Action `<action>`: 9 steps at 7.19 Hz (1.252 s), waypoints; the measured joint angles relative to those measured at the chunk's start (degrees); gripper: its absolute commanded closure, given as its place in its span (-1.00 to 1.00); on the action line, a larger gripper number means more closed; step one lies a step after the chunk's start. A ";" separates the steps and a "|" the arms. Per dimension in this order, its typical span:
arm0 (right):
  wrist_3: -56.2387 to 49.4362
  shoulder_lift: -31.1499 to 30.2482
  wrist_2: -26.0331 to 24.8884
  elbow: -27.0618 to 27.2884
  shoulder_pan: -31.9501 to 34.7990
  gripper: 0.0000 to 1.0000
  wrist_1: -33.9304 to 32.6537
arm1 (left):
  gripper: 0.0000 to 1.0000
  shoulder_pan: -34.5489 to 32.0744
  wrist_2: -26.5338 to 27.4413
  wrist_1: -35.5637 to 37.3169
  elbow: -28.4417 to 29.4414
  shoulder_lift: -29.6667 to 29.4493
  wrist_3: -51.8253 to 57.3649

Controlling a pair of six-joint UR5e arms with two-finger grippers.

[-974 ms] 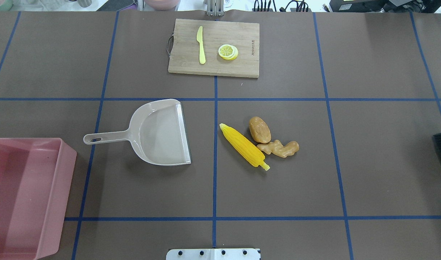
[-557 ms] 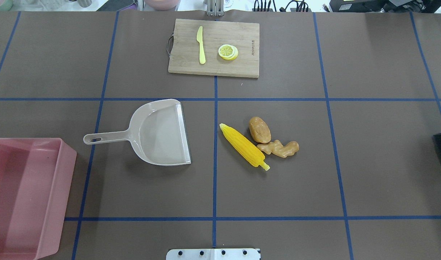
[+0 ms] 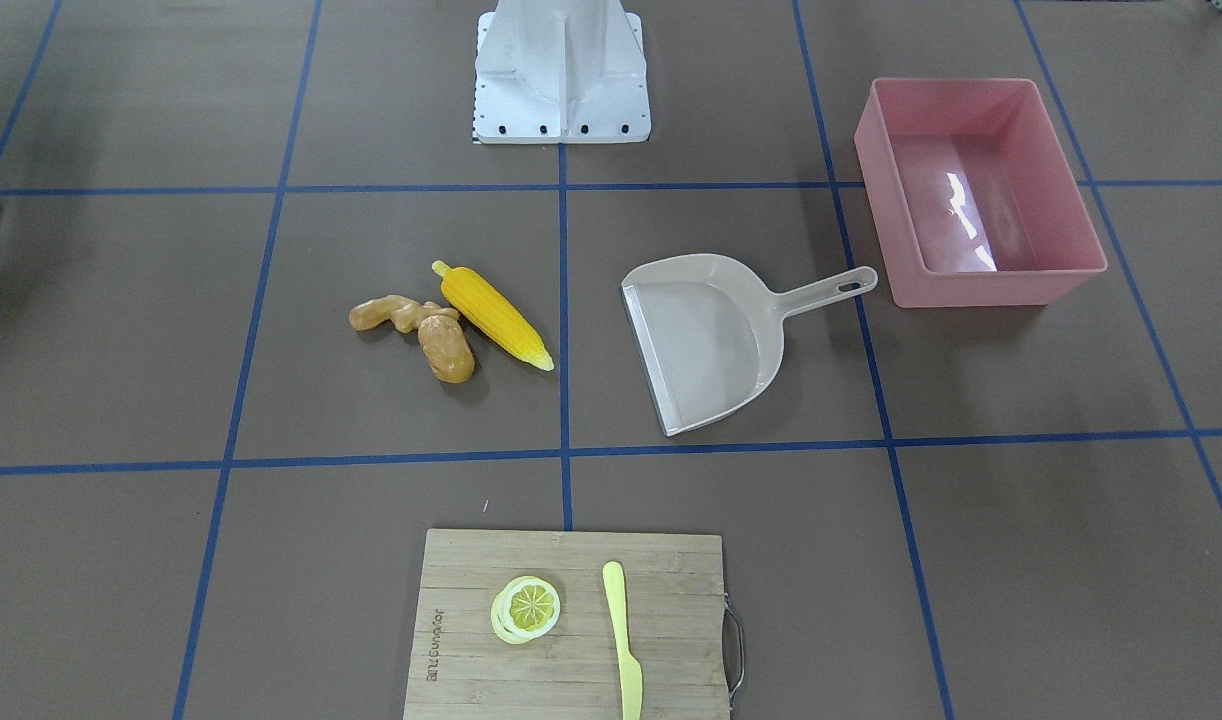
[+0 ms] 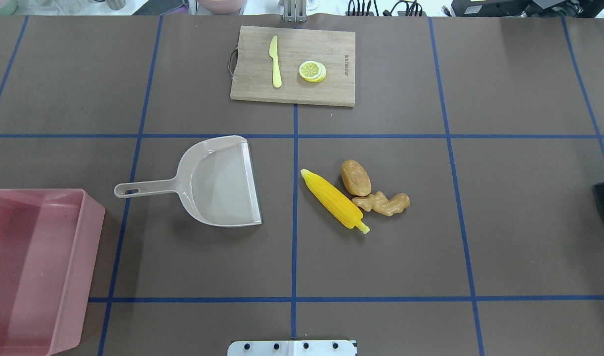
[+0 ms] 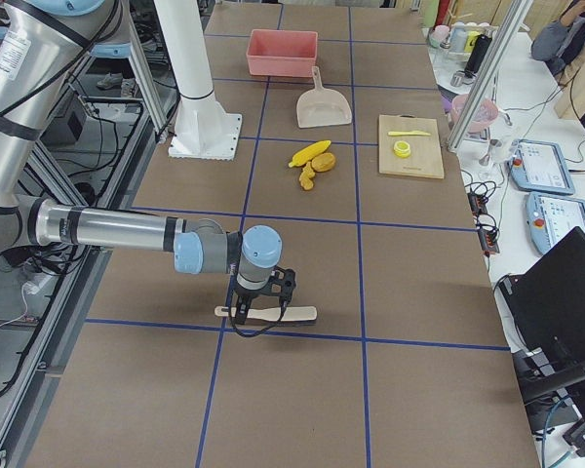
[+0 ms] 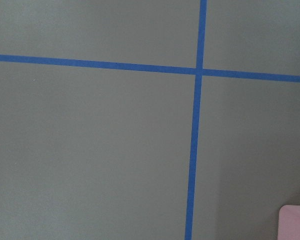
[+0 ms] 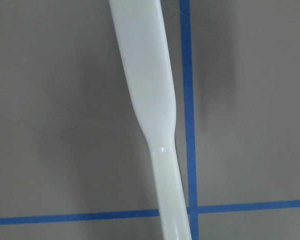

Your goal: Sweep and dump trash into bin

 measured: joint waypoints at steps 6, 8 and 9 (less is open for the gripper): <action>-0.78 0.71 -0.57 -5.29 -5.93 -0.87 0.07 | -0.97 0.00 -0.02 0.00 -0.12 -0.27 -0.17; -1.01 3.74 -0.58 -8.81 -7.22 0.20 0.07 | -0.97 0.00 -0.06 0.00 -0.06 -0.29 -0.05; -0.88 4.26 -0.49 -9.43 -7.43 0.88 0.03 | -0.97 0.00 -0.03 0.00 -0.07 -0.32 -0.04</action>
